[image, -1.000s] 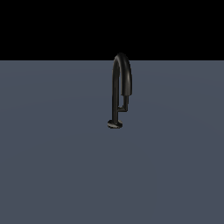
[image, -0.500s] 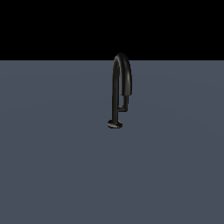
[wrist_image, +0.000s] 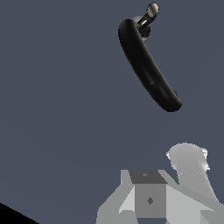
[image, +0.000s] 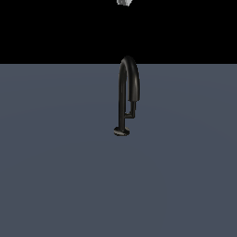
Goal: Turn on the faucet by rotating a designated handle.
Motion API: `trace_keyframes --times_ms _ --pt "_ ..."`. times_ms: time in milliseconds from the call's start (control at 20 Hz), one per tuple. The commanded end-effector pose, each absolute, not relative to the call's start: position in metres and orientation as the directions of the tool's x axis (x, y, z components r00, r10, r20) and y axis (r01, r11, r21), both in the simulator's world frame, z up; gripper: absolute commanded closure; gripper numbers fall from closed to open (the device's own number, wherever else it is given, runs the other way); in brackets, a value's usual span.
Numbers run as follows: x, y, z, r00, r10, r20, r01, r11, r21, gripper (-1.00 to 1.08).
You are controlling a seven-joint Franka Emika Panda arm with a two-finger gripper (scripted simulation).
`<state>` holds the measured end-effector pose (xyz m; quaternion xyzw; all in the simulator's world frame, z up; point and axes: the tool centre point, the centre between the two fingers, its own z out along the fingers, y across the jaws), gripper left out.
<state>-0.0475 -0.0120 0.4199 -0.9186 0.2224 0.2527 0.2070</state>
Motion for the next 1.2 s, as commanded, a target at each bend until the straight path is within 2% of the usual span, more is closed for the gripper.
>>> trace_keyframes --times_ms 0,600,1150 --pt "-0.035 -0.015 0.41 0.742 -0.31 -0.595 -0.549 -0.79 -0.274 1.08" --pt "0.02 -0.031 0.356 0.566 -0.305 -0.766 -0.713 -0.647 -0.27 1.08" --pt "0.062 -0.046 0.291 0.366 -0.246 -0.897 -0.849 -0.483 -0.214 1.08"
